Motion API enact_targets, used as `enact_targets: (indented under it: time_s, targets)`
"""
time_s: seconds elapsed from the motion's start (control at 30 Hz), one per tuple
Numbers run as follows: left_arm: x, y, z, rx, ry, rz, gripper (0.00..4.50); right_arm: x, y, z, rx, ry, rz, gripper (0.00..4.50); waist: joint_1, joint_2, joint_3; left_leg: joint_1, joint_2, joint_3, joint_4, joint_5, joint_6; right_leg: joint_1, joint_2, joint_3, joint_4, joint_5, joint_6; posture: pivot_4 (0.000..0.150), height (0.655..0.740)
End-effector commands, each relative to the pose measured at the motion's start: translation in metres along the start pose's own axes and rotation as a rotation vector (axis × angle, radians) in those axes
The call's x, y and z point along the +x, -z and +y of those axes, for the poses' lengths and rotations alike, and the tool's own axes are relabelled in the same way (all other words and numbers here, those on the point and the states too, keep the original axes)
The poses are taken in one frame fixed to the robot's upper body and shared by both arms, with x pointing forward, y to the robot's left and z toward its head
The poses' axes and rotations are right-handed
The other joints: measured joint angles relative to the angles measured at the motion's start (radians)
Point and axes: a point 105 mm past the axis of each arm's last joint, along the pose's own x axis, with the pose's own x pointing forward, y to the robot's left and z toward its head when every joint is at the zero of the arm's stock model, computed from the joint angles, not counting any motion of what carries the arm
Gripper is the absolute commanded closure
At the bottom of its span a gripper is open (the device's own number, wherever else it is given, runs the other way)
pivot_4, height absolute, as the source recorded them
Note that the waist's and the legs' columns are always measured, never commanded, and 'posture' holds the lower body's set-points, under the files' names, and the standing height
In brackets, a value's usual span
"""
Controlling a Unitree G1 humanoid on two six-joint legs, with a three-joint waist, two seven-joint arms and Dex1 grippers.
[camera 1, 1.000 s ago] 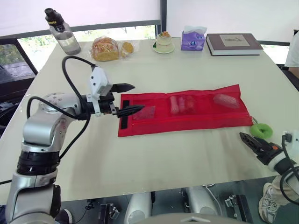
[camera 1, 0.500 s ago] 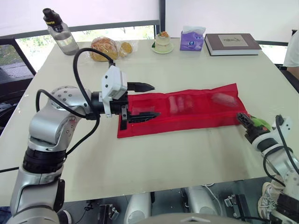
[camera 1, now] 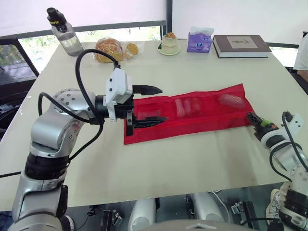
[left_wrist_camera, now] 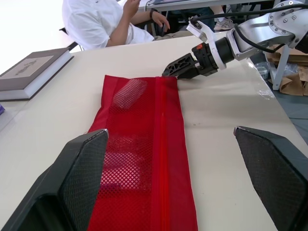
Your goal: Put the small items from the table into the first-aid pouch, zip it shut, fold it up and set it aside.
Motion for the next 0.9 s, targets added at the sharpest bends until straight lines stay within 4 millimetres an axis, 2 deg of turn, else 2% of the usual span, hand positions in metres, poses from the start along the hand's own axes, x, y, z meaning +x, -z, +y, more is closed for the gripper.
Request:
enact_targets:
  time_s: [0.03, 0.17, 0.5, 0.67, 0.87, 0.9]
  targets:
    - [0.002, -0.011, -0.003, 0.056, 0.014, -0.025, 0.04, -0.001, -0.016, -0.004, -0.04, 0.004, -0.046, 0.0, 0.0, 0.0, 0.0, 0.0, 0.0, 0.0, 0.0, 0.0, 0.0, 0.0, 0.0, 0.0, 0.0, 0.0, 0.0, 0.15, 0.74]
    - [0.003, -0.012, -0.002, 0.057, 0.013, -0.033, 0.04, 0.002, -0.02, -0.006, -0.049, -0.018, -0.034, 0.0, 0.0, 0.0, 0.0, 0.0, 0.0, 0.0, 0.0, 0.0, 0.0, 0.0, 0.0, 0.0, 0.0, 0.0, 0.0, 0.15, 0.74]
    - [0.008, -0.013, -0.003, 0.055, 0.041, -0.05, 0.04, 0.019, 0.002, 0.011, -0.085, -0.234, 0.132, 0.0, -0.005, 0.0, 0.0, 0.0, 0.001, 0.001, 0.0, 0.0, 0.0, 0.0, 0.001, 0.001, 0.0, 0.0, 0.0, 0.15, 0.74]
    - [0.007, -0.015, -0.004, 0.053, 0.05, -0.051, 0.04, 0.015, 0.015, 0.021, -0.053, -0.368, 0.236, 0.0, -0.005, 0.0, 0.0, 0.0, 0.001, 0.001, 0.0, 0.0, 0.0, 0.0, 0.002, 0.001, 0.0, 0.0, 0.0, 0.15, 0.74]
    - [0.005, -0.017, -0.012, 0.026, 0.091, -0.076, 0.04, 0.013, 0.02, 0.021, -0.047, -0.401, 0.256, 0.0, -0.01, 0.0, 0.0, 0.001, 0.002, 0.001, 0.0, 0.0, 0.0, 0.0, 0.003, 0.001, 0.0, 0.0, 0.001, 0.15, 0.74]
    - [0.004, -0.02, -0.013, 0.017, 0.101, -0.092, 0.01, 0.013, 0.02, 0.021, -0.045, -0.401, 0.253, 0.25, -0.011, 0.0, 0.0, 0.001, 0.002, 0.001, 0.0, 0.0, 0.0, 0.0, 0.003, 0.001, 0.0, 0.0, 0.001, 0.15, 0.74]
